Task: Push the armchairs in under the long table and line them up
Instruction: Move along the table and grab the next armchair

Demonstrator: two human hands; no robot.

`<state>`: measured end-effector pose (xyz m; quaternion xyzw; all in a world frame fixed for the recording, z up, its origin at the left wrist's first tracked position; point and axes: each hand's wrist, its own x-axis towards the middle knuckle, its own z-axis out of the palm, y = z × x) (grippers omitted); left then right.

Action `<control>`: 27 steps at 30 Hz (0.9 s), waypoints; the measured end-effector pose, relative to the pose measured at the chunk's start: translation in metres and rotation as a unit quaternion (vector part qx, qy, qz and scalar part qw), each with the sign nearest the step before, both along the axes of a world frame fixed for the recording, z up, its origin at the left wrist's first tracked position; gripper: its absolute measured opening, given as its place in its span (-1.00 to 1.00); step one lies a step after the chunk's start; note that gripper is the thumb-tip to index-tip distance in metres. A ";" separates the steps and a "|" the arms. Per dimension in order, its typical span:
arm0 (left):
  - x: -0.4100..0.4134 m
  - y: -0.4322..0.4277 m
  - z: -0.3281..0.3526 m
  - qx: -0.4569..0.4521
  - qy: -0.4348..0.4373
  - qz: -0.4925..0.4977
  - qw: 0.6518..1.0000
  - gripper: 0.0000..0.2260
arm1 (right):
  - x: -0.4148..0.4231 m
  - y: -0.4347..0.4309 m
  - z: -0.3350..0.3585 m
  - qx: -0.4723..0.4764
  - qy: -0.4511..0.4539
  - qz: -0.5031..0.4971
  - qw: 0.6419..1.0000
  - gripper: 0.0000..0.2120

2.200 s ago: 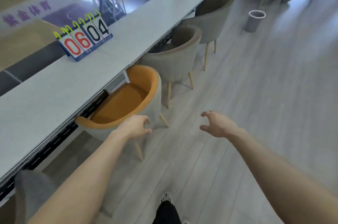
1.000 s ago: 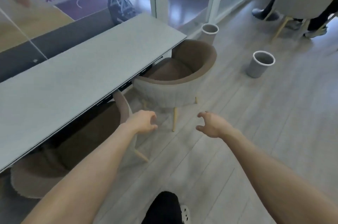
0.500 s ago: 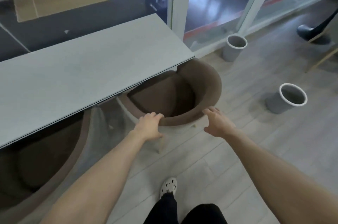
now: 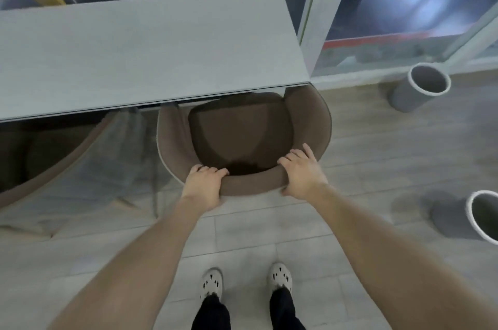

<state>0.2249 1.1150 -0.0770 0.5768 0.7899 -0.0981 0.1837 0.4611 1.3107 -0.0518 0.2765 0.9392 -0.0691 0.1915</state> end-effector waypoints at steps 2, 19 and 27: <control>-0.001 -0.002 0.000 0.006 -0.004 0.007 1.000 -0.35 | -0.005 0.003 -0.003 0.003 0.002 0.010 1.000 -0.18; 0.047 -0.109 0.009 -0.005 -0.006 0.010 1.000 -0.52 | 0.043 -0.112 -0.003 -0.008 -0.001 0.014 1.000 -0.27; 0.060 -0.139 0.004 0.018 0.000 -0.001 1.000 -0.54 | 0.058 -0.143 -0.008 -0.003 0.004 0.001 1.000 -0.22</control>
